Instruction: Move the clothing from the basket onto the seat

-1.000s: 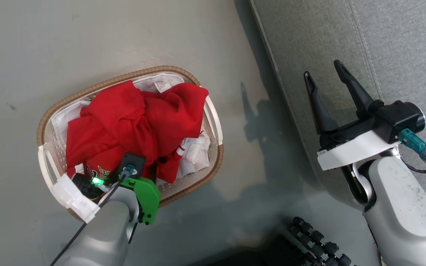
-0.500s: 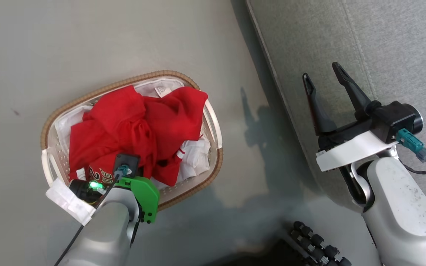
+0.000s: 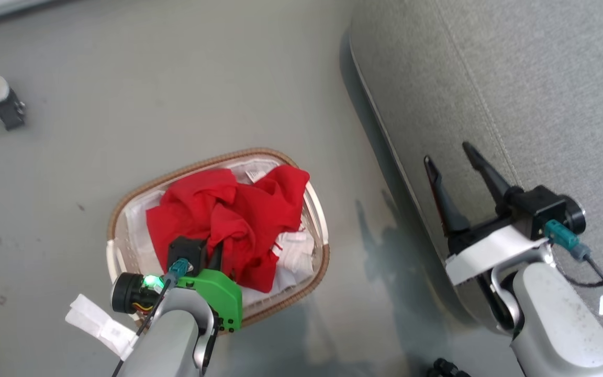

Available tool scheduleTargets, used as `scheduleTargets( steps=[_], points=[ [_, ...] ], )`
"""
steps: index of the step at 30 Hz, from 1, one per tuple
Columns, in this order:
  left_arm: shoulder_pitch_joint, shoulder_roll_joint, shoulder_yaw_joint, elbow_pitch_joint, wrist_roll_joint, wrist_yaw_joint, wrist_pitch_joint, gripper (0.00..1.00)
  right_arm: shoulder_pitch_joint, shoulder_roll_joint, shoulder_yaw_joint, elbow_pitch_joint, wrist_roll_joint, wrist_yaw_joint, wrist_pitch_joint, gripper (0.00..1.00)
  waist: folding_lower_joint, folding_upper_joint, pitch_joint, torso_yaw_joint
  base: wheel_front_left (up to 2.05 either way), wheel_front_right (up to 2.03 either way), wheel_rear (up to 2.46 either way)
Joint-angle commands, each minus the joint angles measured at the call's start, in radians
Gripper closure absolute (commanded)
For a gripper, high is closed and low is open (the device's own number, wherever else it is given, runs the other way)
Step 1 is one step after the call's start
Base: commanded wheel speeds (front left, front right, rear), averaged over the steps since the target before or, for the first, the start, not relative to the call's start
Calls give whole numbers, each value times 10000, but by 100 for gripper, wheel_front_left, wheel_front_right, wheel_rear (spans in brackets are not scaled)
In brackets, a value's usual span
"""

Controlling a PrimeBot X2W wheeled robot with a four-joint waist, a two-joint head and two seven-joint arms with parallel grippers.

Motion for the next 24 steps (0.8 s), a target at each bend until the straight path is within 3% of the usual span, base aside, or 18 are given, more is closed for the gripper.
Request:
scheduleTargets(
  steps=[1, 7, 14, 24],
  points=[
    [318, 34, 155, -287, 164, -87, -7, 100, 220, 13, 34, 73, -47, -10, -24, 0, 0, 0, -1085, 455, 0, 0, 0],
    [1036, -2, 1012, -1694, 510, -295, -8, 100, 690, 135, -81, 313, 19, -10, -22, 0, 0, 0, -2054, 790, 0, 0, 0],
    [1624, 0, 1205, -3463, 258, -524, -7, 100, 1307, 268, -319, 524, -13, -10, -22, 0, 0, 0, -2997, 1204, 0, 0, 0],
    [1918, -3, 1132, -5986, -228, -419, -9, 100, 2134, 426, -372, 771, -82, -10, -22, 0, 0, 0, -4120, 1522, 0, 0, 0]
  ],
)
